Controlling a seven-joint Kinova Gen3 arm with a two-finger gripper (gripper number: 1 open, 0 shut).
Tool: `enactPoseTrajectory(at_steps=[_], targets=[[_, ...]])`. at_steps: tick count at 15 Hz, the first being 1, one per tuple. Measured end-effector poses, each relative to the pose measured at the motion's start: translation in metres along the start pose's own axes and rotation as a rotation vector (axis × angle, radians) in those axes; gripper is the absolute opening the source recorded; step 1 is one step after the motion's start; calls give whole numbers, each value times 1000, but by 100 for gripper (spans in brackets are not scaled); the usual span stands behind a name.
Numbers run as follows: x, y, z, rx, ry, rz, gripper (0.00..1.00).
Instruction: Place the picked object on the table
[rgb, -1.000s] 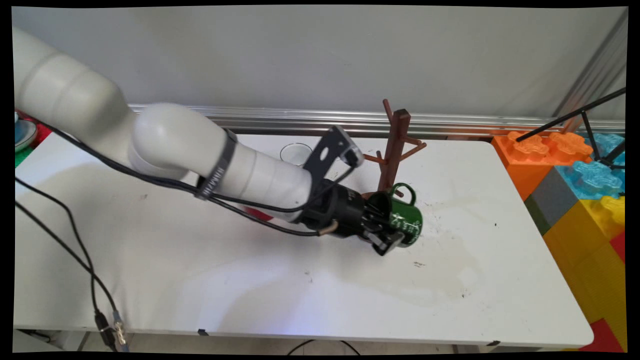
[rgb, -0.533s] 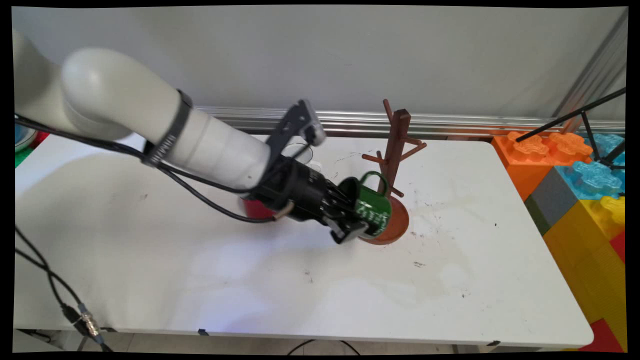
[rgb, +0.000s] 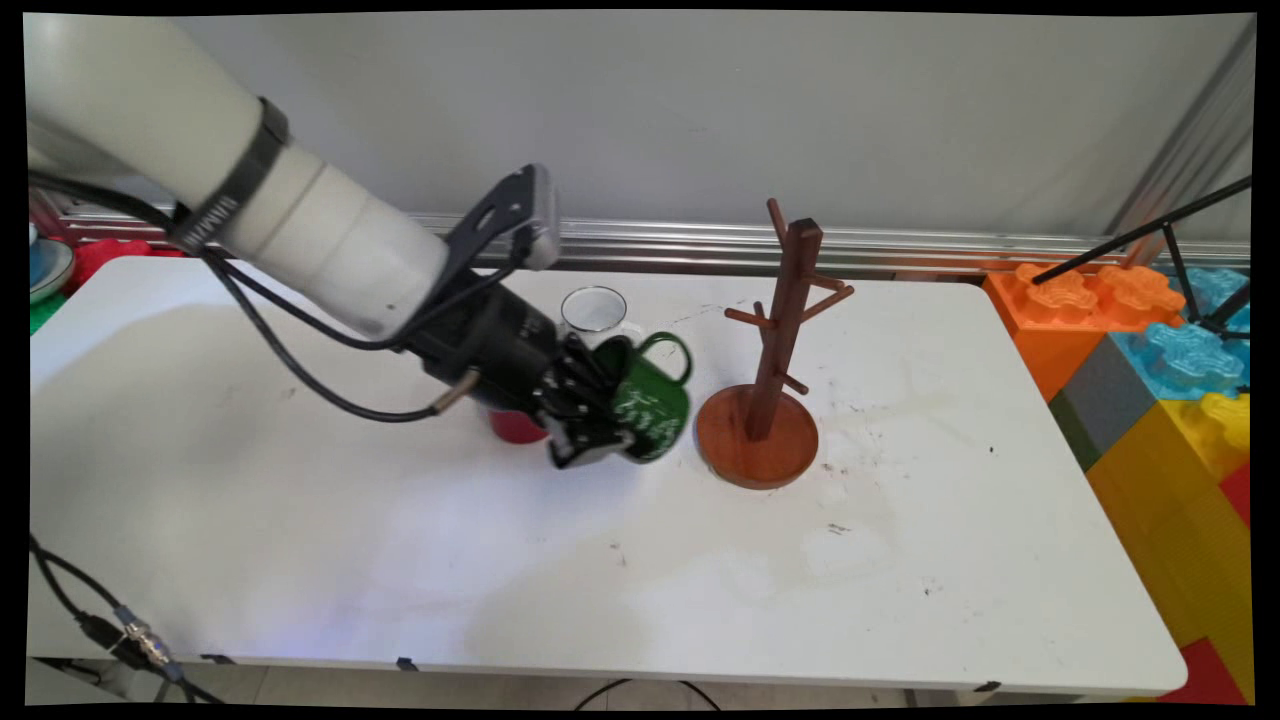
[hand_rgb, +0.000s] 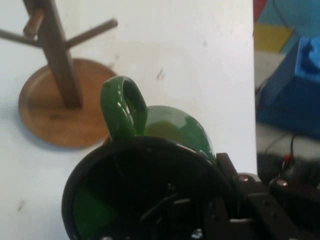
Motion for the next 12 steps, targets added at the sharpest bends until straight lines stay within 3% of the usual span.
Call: enactPoseTrajectory(at_steps=[5, 12], targets=[[-11, -12, -18, 3, -167, 122, 0], [-14, -21, -7, 0, -332, 233, 0]])
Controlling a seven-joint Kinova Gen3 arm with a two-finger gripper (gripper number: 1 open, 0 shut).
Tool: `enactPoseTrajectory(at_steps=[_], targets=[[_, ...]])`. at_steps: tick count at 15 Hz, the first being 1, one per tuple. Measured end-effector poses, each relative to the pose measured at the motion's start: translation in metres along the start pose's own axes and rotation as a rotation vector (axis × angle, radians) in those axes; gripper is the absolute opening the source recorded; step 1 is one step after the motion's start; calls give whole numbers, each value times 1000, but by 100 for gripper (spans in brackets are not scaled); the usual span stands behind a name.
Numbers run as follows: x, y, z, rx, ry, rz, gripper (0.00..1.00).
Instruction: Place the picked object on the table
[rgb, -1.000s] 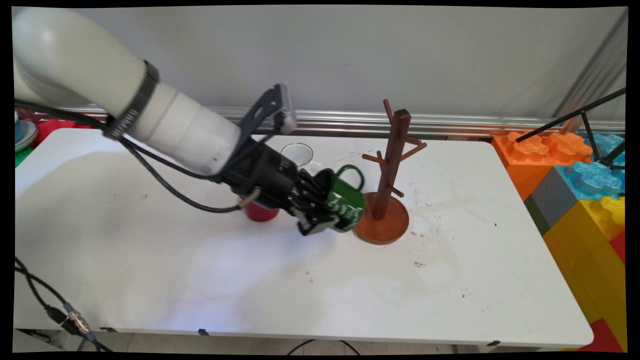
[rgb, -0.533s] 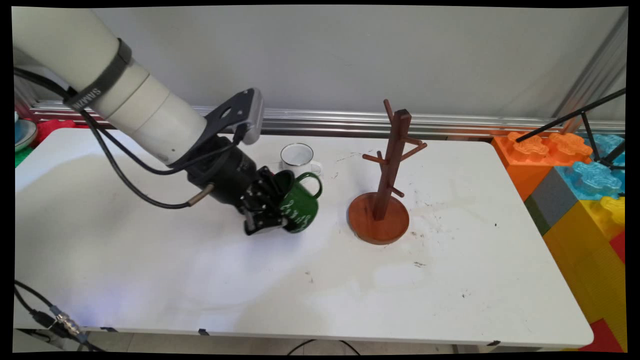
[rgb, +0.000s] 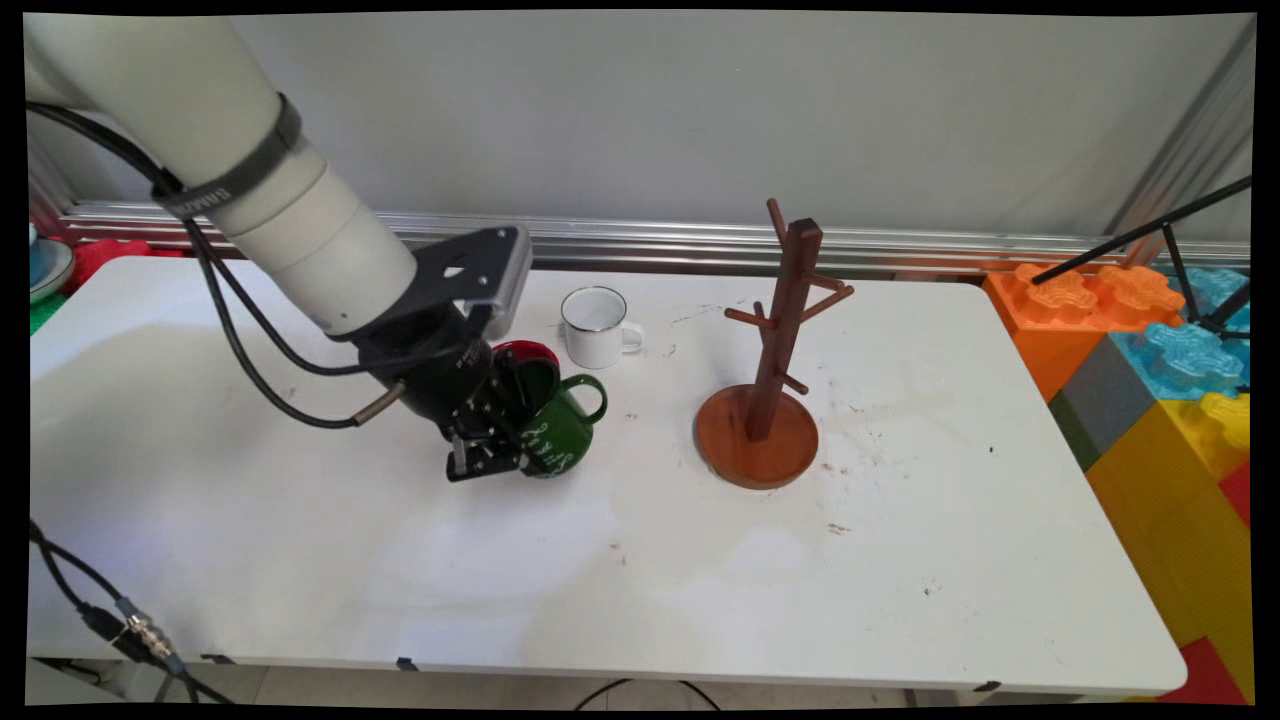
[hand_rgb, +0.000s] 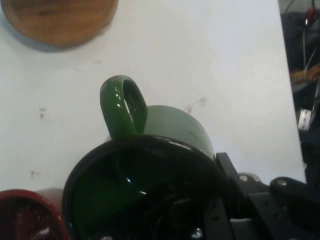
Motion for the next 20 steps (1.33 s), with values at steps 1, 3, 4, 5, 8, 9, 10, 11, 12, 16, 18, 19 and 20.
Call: enactPoseTrajectory(at_steps=[1, 3, 4, 5, 8, 9, 10, 11, 12, 16, 18, 19, 20], targets=[[0, -1, 4, -1, -28, 11, 0], [-1, -3, 11, 0, -68, 24, 0], [-1, -5, 15, 1, -89, 31, 0], [-1, -6, 20, 2, -109, 36, 0], [-2, -9, 34, 6, -159, 43, 0], [-2, -9, 39, 9, -173, 45, 0], [-2, -10, 43, 11, -184, 45, 0], [-2, -11, 48, 16, -196, 45, 0], [-2, -12, 53, 20, -208, 45, 0], [-2, -12, 69, 35, -237, 32, 0], [-1, -13, 77, 40, -243, 26, 0], [-1, -13, 80, 43, -244, 23, 0], [0, -13, 84, 45, -246, 20, 0]])
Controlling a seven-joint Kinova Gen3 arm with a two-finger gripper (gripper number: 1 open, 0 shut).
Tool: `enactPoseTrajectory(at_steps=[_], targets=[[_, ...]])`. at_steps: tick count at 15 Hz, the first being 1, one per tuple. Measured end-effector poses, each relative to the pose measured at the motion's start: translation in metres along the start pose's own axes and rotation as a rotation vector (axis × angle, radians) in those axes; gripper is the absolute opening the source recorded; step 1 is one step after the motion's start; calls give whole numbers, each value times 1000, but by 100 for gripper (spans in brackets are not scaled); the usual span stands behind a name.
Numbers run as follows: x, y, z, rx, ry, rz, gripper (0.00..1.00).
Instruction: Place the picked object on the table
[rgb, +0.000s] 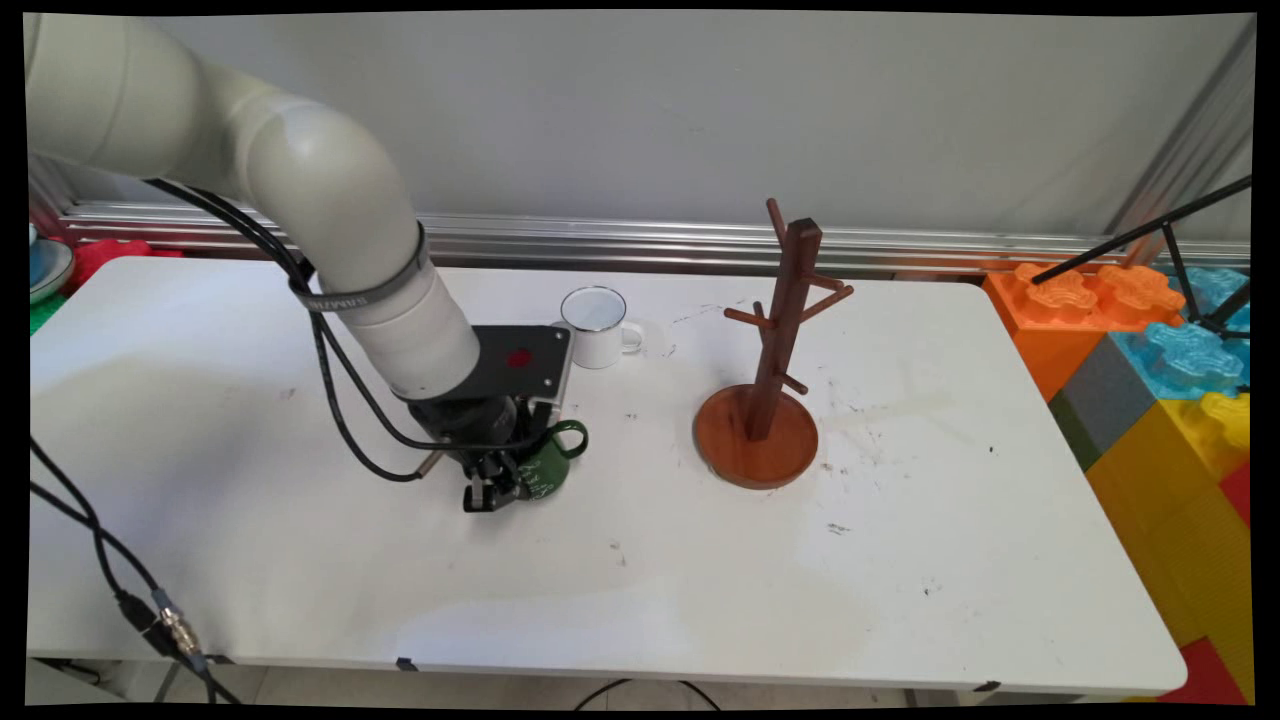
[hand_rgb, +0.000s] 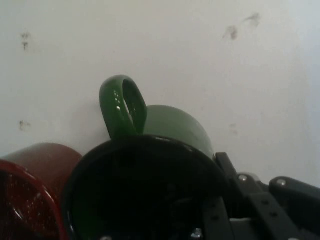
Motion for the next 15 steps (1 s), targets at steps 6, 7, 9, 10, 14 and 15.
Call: enactPoseTrajectory(at_steps=[6, 7, 9, 10, 14, 15], targets=[[4, -1, 17, 13, -7, -15, 0], [4, -1, 20, 15, -5, -17, 100], [6, -1, 24, 19, 3, -19, 100], [6, -1, 26, 21, 8, -18, 100], [11, -5, 25, 30, 56, -21, 100], [12, -8, 20, 36, 73, -23, 100]])
